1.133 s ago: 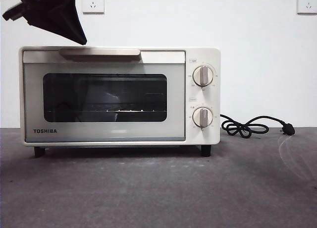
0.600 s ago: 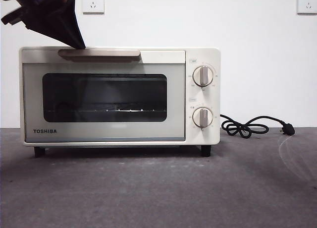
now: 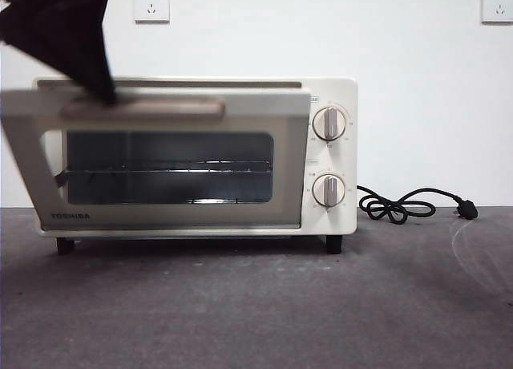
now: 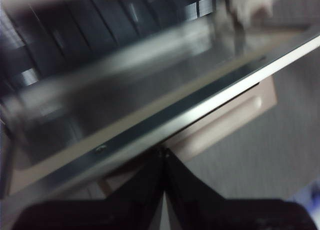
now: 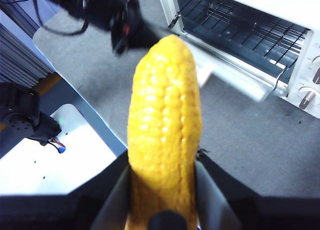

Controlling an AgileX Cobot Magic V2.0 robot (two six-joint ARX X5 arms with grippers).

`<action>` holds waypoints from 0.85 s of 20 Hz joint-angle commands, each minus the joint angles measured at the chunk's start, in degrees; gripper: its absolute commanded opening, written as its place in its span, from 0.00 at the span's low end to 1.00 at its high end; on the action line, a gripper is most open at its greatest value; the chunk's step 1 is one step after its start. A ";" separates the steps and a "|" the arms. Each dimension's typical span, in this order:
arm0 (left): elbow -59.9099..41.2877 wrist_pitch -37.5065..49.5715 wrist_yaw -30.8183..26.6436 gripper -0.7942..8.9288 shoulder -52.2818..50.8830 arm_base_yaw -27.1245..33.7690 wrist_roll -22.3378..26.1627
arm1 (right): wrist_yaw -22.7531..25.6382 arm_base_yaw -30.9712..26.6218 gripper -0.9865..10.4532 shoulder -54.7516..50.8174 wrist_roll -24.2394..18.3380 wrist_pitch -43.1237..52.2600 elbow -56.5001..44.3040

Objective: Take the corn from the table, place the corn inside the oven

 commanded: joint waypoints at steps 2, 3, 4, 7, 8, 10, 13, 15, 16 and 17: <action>-1.70 -6.62 -1.46 0.07 1.44 -2.36 0.57 | 0.24 0.11 0.07 0.09 0.66 0.22 0.09; -1.70 -8.00 -1.51 0.08 1.09 -3.26 0.57 | 0.22 0.11 0.07 0.09 0.66 0.22 0.09; -1.70 -9.51 -1.49 0.08 0.42 -5.11 0.37 | 0.22 0.11 0.07 0.09 0.66 0.20 0.09; -1.70 -10.08 -1.49 0.08 -3.41 -9.75 -1.16 | 0.22 0.11 0.07 0.24 0.83 0.28 0.09; -1.70 -9.75 -1.49 0.08 -5.55 -11.37 -1.95 | 0.22 0.11 0.07 0.28 1.05 0.26 0.07; -1.70 -8.20 -1.70 0.08 -10.38 -14.34 -3.87 | 0.22 0.11 0.07 0.61 1.01 0.33 0.07; -1.70 -4.37 -2.12 0.08 -18.23 -16.79 -5.27 | 0.22 0.13 0.07 2.36 0.37 1.57 0.07; -1.70 -3.21 -6.58 0.07 -23.43 -17.18 -5.79 | 0.20 0.13 0.07 4.24 -0.79 3.72 0.07; -1.70 -3.56 -10.12 0.08 -25.53 -17.18 -5.79 | 0.17 0.33 0.07 5.16 -1.55 5.11 0.07; -1.70 -4.37 -14.14 0.07 -27.71 -17.18 -5.79 | 0.20 0.87 0.07 6.27 -2.05 6.88 0.07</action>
